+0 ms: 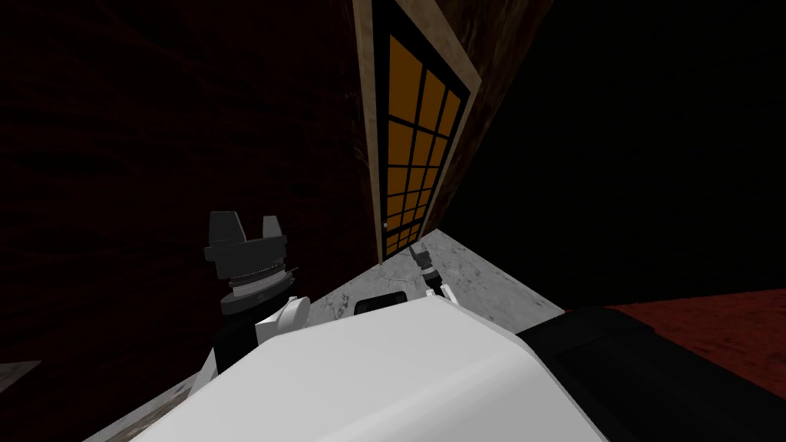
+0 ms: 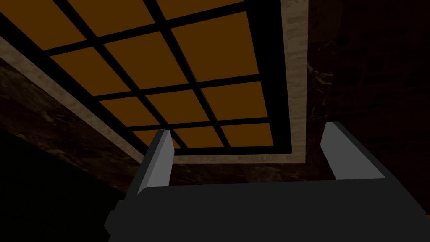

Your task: Pull the door open

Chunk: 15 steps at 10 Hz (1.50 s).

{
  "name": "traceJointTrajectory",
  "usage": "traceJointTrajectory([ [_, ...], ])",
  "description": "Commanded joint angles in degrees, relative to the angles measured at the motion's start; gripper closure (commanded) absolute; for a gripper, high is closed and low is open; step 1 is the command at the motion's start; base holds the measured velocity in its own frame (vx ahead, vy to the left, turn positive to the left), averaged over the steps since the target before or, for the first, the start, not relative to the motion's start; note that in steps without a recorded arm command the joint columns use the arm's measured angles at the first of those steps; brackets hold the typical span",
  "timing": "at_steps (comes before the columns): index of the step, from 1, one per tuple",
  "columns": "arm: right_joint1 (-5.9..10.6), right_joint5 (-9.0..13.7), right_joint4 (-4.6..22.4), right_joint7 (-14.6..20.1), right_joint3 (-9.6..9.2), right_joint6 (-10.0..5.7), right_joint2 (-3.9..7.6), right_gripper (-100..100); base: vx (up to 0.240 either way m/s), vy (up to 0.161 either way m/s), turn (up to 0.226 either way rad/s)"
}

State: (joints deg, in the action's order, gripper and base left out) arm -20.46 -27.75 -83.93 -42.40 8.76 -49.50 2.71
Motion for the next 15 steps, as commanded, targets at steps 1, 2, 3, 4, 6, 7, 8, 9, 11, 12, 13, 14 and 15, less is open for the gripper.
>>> traceJointTrajectory([
  [1,0.14,-1.4,2.0,-1.7,0.19,-0.6,-0.22,-100,0.083,-0.051,0.104],
  [2,0.25,-2.0,3.0,-2.4,0.29,-0.86,-0.35,-100,0.069,-0.045,0.068],
  [3,0.49,-3.3,4.9,-3.9,0.48,-1.39,-0.61,-100,0.069,-0.053,0.127],
  [4,0.7,-4.5,6.7,-5.3,0.66,-1.89,-0.91,-100,0.085,-0.065,0.158],
  [6,0.91,-5.7,8.5,-6.7,0.84,-2.37,-1.23,-100,0.085,-0.039,0.068],
  [7,1.02,-6.3,9.4,-7.4,0.92,-2.61,-1.39,-100,0.07,-0.019,0.06],
  [8,1.22,-7.4,11.2,-8.7,1.1,-3.09,-1.72,-100,0.087,-0.032,0.118],
  [9,1.4,-8.4,12.7,-9.9,1.25,-3.5,-2.08,-100,0.115,-0.038,0.097],
  [11,1.67,-9.9,15.0,-11.6,1.47,-4.12,-2.61,-100,0.126,-0.03,0.069],
  [12,1.84,-10.8,16.3,-12.6,1.61,-4.49,-2.97,-100,0.141,-0.03,0.053],
  [13,1.98,-11.6,17.6,-13.6,1.73,-4.82,-3.33,-100,0.145,-0.03,0.062],
  [14,2.19,-12.8,19.4,-15.0,1.91,-5.32,-3.86,-100,0.199,-0.033,0.055],
  [15,2.3,-13.4,20.3,-15.6,2.0,-5.56,-4.16,-100,0.217,-0.002,0.021],
])
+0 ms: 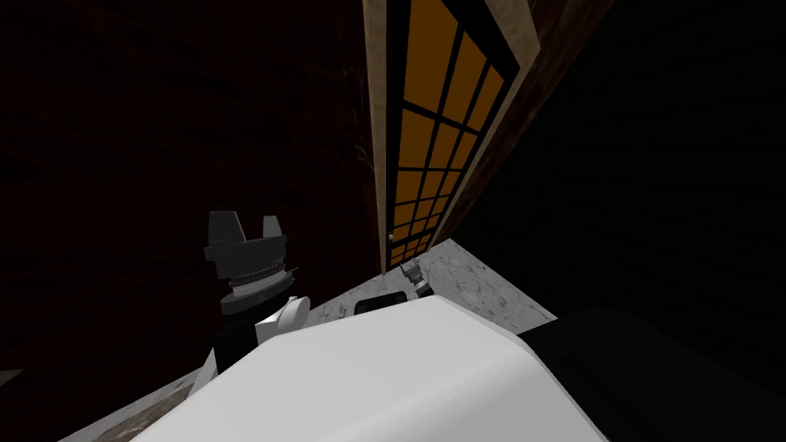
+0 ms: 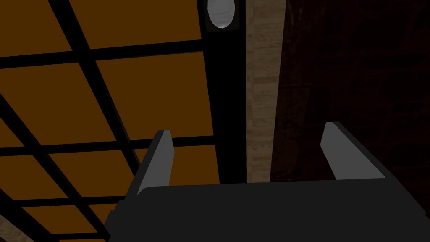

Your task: Pull the door open

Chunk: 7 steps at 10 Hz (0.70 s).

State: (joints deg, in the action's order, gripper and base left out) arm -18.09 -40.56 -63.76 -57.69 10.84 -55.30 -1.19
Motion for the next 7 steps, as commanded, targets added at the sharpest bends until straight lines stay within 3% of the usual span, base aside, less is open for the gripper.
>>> traceJointTrajectory([
  [1,0.02,-1.1,0.9,-1.0,0.0,0.02,-0.56,-100,0.22,0.001,-0.014],
  [5,0.28,-2.6,3.1,-2.7,0.21,-0.57,-1.4,-100,0.232,0.015,-0.027],
  [6,0.28,-2.4,2.8,-2.4,0.17,-0.42,-1.29,-100,0.097,-0.001,-0.005],
  [7,0.41,-2.3,3.0,-2.5,0.35,-0.38,-0.91,-100,-0.109,-0.021,0.103],
])
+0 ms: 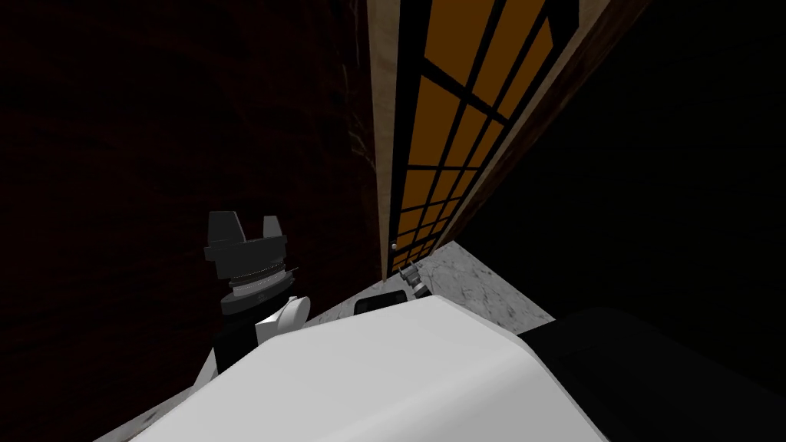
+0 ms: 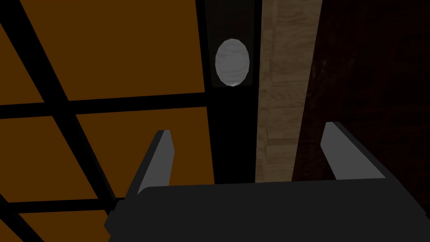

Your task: Pull the door open

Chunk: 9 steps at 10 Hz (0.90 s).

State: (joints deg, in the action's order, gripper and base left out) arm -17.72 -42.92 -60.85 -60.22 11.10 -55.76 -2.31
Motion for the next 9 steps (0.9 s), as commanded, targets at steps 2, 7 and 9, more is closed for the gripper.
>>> traceJointTrajectory([
  [2,0.12,0.2,0.2,-0.1,0.23,0.12,0.53,-100,-0.21,-0.004,0.058],
  [7,0.63,0.9,1.0,-0.7,1.14,0.41,2.23,-100,-0.218,-0.007,0.085],
  [9,1.01,1.5,1.5,-1.1,1.79,0.62,3.24,-100,-0.199,-0.016,0.108],
])
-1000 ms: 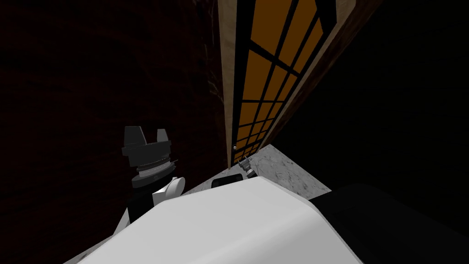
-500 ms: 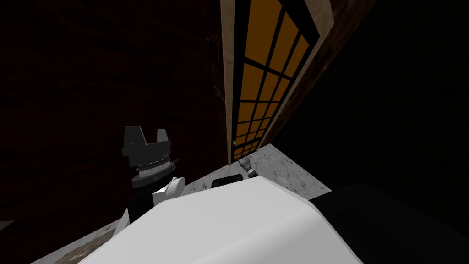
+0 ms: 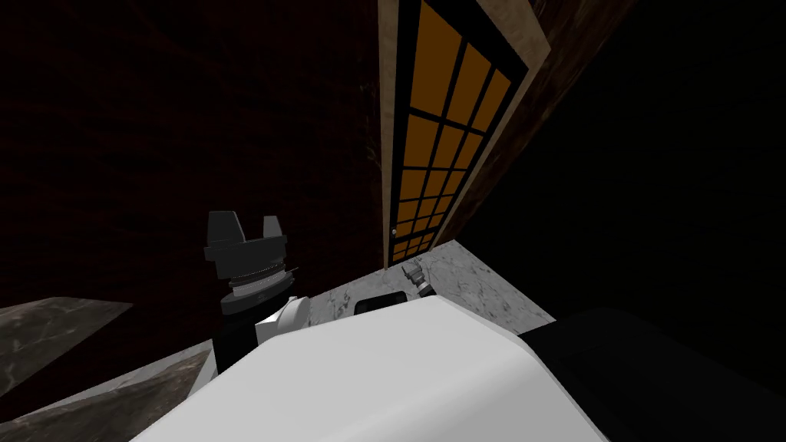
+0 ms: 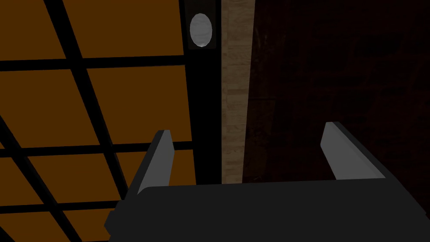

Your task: Pull the door open

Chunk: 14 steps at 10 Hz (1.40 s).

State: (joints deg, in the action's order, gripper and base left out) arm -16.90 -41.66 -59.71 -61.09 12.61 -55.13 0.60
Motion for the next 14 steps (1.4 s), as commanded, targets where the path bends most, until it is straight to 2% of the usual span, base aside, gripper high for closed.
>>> traceJointTrajectory([
  [1,0.43,0.6,0.7,-0.5,0.67,0.11,0.86,-100,-0.182,0.018,0.118],
  [3,0.9,1.2,1.4,-1.0,1.46,0.36,1.9,-100,-0.184,0.011,0.114],
  [5,1.91,2.6,2.9,-2.1,3.07,0.89,3.53,-100,-0.173,0.038,0.166],
  [6,2.26,3.0,3.4,-2.5,3.6,1.06,3.96,-100,-0.156,0.011,0.105],
  [9,4.77,6.2,6.8,-4.9,7.19,2.26,6.31,-100,-0.072,0.02,0.202],
  [12,7.32,9.0,10.0,-7.3,10.38,3.37,7.52,-100,0.056,0.022,0.157],
  [14,8.0,9.7,10.8,-7.9,11.17,3.65,7.72,-100,0.075,-0.015,0.06],
])
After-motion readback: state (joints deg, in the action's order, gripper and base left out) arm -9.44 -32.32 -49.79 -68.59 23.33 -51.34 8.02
